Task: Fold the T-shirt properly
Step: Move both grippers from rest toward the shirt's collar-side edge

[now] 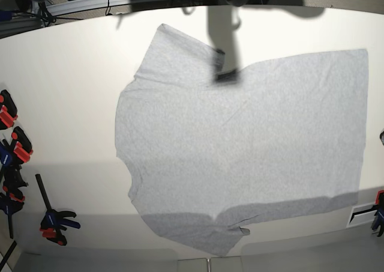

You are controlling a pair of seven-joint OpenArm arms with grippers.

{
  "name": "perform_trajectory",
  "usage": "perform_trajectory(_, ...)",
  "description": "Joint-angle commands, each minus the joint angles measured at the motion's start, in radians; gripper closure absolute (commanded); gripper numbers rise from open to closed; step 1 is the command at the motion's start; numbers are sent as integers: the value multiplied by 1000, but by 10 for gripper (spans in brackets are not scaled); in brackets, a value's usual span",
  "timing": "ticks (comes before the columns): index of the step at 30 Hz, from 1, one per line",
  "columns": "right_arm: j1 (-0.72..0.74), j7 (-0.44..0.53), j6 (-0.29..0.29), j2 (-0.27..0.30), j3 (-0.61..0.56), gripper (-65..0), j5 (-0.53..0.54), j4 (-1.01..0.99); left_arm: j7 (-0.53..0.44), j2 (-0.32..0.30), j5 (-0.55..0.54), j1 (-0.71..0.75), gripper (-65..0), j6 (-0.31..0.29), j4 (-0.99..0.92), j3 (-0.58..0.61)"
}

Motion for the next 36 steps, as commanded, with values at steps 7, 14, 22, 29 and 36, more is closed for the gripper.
perform_trajectory(7,-285,2,3,113,0,-246,212,338,29,-2,-58,184,-260,-3,246,0)
perform_trajectory(14,-499,-85,3,179,101,-246,269,647,98,-1,-80,314,-260,-3,496,0)
perform_trajectory(22,-644,-112,22,179,303,-246,269,915,105,-1,-80,431,-260,-3,715,0)
perform_trajectory(29,-660,-177,179,179,443,-246,269,1088,113,-4,-80,450,-260,56,855,0)
perform_trajectory(36,-660,-177,198,179,491,-246,269,1210,175,-6,-54,449,-260,203,954,-2)
